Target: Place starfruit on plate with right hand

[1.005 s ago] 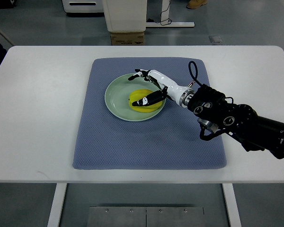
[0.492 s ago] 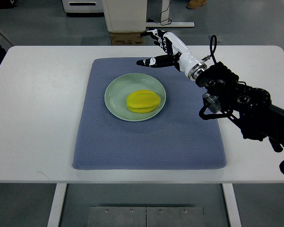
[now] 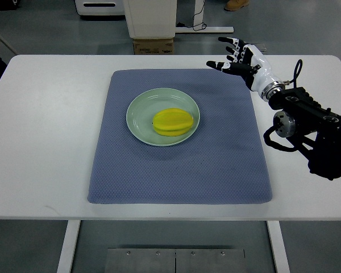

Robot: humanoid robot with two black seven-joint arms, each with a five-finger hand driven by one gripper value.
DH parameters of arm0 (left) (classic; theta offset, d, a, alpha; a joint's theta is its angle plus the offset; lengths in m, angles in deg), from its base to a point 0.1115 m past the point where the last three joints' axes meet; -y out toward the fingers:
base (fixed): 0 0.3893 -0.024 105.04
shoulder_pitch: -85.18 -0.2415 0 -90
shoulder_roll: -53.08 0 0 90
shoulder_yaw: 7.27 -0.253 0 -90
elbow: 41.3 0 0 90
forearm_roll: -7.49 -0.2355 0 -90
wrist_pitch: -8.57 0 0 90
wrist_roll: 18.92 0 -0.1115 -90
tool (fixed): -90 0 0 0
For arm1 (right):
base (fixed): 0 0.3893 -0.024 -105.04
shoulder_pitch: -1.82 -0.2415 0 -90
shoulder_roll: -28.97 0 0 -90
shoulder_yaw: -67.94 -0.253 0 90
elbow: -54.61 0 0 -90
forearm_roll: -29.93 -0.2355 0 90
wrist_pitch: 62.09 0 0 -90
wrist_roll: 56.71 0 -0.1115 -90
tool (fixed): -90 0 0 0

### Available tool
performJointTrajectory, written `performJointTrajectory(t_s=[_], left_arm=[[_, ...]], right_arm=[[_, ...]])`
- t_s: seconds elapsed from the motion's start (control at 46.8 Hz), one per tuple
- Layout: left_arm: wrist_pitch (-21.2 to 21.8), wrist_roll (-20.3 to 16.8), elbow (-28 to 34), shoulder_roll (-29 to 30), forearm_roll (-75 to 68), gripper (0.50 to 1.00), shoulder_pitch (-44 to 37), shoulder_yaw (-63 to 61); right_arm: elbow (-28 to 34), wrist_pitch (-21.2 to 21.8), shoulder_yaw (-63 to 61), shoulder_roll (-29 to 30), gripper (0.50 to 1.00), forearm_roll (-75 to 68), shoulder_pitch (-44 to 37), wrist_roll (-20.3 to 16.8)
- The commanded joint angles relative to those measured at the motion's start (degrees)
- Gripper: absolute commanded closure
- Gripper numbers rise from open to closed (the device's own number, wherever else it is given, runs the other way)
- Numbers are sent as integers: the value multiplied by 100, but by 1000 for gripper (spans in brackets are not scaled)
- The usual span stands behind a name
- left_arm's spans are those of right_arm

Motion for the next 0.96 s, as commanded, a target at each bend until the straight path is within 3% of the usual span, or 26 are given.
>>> performJointTrajectory(t_s=[0.0,0.257,0.663,0.941], left_arm=[[-1,0,0,0,0,500,0,0],[-1,0,0,0,0,500,0,0],[-1,0,0,0,0,500,0,0],[-1,0,0,0,0,500,0,0]], right_arm=[[-76,191,-184,-40,500,-161,112,7],[-428,402,-1178,-49,500,-258,631,-46],[-955,675,-1213,-155,500,-996,798,-134],[-982,710,-1213,-146,500,-1014,816,-152]])
